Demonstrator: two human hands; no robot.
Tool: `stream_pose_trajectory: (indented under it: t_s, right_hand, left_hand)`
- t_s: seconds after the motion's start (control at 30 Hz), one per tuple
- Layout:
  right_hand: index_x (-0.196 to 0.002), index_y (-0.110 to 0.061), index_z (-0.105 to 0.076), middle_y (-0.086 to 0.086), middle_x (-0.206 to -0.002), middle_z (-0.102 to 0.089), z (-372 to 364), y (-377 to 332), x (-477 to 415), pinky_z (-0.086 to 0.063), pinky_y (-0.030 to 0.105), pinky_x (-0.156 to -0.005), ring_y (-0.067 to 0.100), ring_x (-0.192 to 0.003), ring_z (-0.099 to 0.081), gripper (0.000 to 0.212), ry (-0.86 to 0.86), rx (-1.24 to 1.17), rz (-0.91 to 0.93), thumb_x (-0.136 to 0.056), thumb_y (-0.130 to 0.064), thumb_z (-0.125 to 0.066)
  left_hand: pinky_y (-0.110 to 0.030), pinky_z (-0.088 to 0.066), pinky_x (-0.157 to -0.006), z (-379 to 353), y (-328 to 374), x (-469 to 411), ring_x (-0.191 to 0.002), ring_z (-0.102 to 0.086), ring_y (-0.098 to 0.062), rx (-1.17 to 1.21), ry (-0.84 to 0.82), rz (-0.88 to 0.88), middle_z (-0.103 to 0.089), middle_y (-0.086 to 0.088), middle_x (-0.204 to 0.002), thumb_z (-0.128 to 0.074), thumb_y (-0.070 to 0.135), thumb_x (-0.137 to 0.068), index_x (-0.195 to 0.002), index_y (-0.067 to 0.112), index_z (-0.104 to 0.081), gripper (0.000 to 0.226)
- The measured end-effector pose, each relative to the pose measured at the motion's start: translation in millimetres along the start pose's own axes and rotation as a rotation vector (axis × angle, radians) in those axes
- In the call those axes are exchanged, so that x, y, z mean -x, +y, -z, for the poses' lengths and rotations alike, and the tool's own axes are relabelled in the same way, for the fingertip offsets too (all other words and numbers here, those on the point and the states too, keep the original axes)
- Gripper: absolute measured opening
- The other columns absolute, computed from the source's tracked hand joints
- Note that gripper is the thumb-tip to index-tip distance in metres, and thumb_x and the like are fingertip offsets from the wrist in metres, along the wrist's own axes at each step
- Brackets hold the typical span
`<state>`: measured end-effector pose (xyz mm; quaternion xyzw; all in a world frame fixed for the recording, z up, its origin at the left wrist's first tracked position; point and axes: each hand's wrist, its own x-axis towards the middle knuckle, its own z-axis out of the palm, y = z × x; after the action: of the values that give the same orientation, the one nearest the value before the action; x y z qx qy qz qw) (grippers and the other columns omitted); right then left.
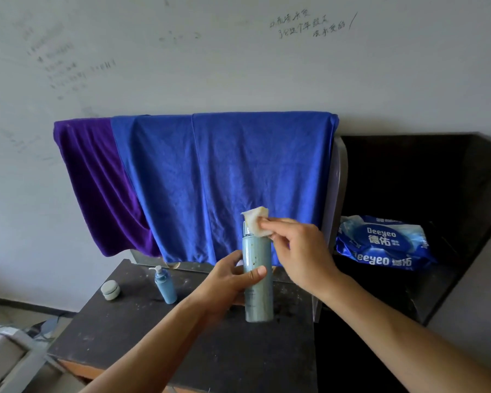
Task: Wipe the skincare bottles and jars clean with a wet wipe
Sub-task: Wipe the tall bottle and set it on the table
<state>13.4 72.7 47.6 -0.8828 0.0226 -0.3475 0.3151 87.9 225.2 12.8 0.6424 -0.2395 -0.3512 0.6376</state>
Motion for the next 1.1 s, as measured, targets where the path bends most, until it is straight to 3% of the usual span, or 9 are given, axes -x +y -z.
stream_pose_trajectory:
  t_s: [0.17, 0.23, 0.33, 0.5, 0.57, 0.7, 0.83, 1.0, 1.1]
  right_hand:
    - [-0.11, -0.024, -0.07, -0.002, -0.092, -0.075, -5, 10, 37, -0.056, 0.024, -0.07, 0.004, -0.072, -0.07, 0.039, -0.257, -0.152, -0.158, -0.088, 0.002, -0.052]
    - [-0.112, -0.027, -0.068, -0.002, -0.089, -0.075, -1, 16, 31, -0.053, 0.02, -0.064, 0.007, -0.069, -0.069, 0.04, -0.153, -0.194, -0.214, -0.089, 0.002, -0.053]
    - [-0.121, -0.025, -0.063, -0.006, -0.103, -0.072, -3, 10, 9, -0.051, 0.015, -0.078, -0.001, -0.084, -0.066, 0.042, -0.068, -0.177, -0.179, -0.09, 0.001, -0.051]
    - [-0.12, -0.023, -0.064, -0.004, -0.073, -0.066, -9, 9, 3, -0.042, 0.024, -0.064, 0.002, -0.05, -0.046, 0.043, -0.111, -0.013, -0.161, -0.088, 0.001, -0.049]
    - [-0.119, -0.021, -0.064, -0.006, -0.077, -0.069, -9, 9, 3, -0.045, 0.025, -0.067, 0.009, -0.057, -0.056, 0.042, -0.099, 0.022, -0.151, -0.088, 0.002, -0.049]
    - [-0.119, -0.023, -0.062, 0.0, -0.117, -0.068, -11, -8, 19, -0.055, 0.039, -0.085, 0.02, -0.103, -0.066, 0.041, -0.168, 0.096, 0.078, -0.087, -0.006, -0.042]
    - [-0.111, -0.025, -0.067, -0.009, -0.115, -0.069, 6, -6, 43, -0.053, 0.03, -0.088, 0.005, -0.103, -0.064, 0.037, -0.367, 0.039, 0.145, -0.083, -0.009, -0.048]
    - [-0.111, -0.024, -0.068, -0.009, -0.109, -0.07, 9, 5, -13, -0.054, 0.035, -0.082, 0.008, -0.094, -0.066, 0.023, -0.137, 0.032, 0.018, -0.093, -0.023, -0.054]
    - [-0.1, -0.024, -0.071, -0.01, -0.116, -0.068, -15, -3, -15, -0.05, 0.033, -0.089, 0.006, -0.109, -0.061, 0.02, -0.11, 0.082, 0.068, -0.094, -0.029, -0.052]
  left_hand:
    - [-0.041, -0.055, -0.071, 17, 0, 1, -0.094, -0.069, -0.031, 0.109, 0.116, -0.009, -0.07, -0.019, -0.106, -0.072, 0.025, -0.075, -0.12, 0.007, -0.054, 0.052]
    - [-0.044, -0.055, -0.076, 20, -1, 0, -0.095, -0.067, -0.03, 0.117, 0.134, 0.009, -0.066, -0.024, -0.112, -0.077, 0.028, -0.075, -0.12, 0.005, -0.051, 0.056]
    - [-0.042, -0.053, -0.082, 11, 1, -1, -0.094, -0.064, -0.026, 0.134, 0.069, 0.047, -0.064, -0.019, -0.109, -0.071, 0.033, -0.08, -0.123, 0.006, -0.051, 0.054]
    - [-0.035, -0.056, -0.065, 10, 2, -1, -0.08, -0.069, -0.022, 0.244, -0.135, 0.108, -0.07, -0.012, -0.098, -0.047, 0.016, -0.091, -0.122, 0.009, -0.054, 0.033]
    - [-0.034, -0.056, -0.062, 13, 0, 0, -0.079, -0.07, -0.022, 0.254, -0.145, 0.08, -0.071, -0.013, -0.099, -0.044, 0.007, -0.092, -0.125, 0.011, -0.054, 0.035]
    - [-0.039, -0.055, -0.064, 19, -2, 1, -0.083, -0.069, -0.028, 0.305, -0.096, 0.06, -0.068, -0.018, -0.106, -0.049, 0.005, -0.091, -0.129, 0.01, -0.052, 0.039]
    - [-0.045, -0.046, -0.081, 37, -6, 1, -0.092, -0.063, -0.031, 0.342, -0.054, 0.078, -0.063, -0.019, -0.115, -0.056, 0.01, -0.083, -0.13, 0.013, -0.053, 0.047]
    - [-0.046, -0.052, -0.082, 27, -9, -1, -0.1, -0.061, -0.033, 0.41, -0.132, 0.136, -0.061, -0.019, -0.118, -0.046, 0.013, -0.091, -0.133, 0.009, -0.049, 0.043]
    - [-0.046, -0.052, -0.086, 13, -7, -3, -0.104, -0.06, -0.033, 0.407, -0.169, 0.102, -0.062, -0.019, -0.117, -0.052, 0.022, -0.092, -0.129, 0.006, -0.052, 0.04]
